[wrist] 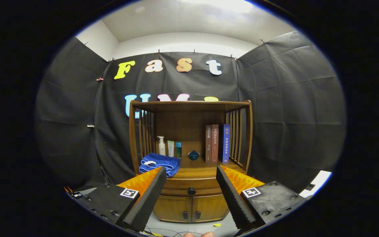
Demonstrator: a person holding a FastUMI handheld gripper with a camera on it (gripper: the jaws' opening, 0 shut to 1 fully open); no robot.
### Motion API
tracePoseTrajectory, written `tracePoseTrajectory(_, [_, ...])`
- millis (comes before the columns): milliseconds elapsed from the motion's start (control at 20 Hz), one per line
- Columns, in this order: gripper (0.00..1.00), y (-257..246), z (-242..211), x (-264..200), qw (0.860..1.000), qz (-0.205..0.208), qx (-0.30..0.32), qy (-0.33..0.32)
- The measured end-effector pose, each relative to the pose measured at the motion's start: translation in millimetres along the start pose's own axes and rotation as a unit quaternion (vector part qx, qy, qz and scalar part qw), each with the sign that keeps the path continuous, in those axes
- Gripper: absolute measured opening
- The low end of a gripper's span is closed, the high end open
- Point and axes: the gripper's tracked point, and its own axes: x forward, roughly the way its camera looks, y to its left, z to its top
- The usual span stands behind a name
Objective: Pull open the drawer, take out the items inside it, and place them on the countertop above the cabinet.
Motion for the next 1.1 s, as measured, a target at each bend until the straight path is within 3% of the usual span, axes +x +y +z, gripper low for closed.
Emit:
tracePoseTrajectory(400, [0.98, -7.9, -19.0, 11.4, 1.0, -0.002, 0.001, -0.011])
tracePoseTrajectory(600, [0.98, -2.7, -43.7, 55.3, 1.0, 0.012, 0.006, 0.001])
tracePoseTrajectory(1100, [0.99, -4.2, -186.0, 169.4, 0.997, 0.012, -0.004, 0.077])
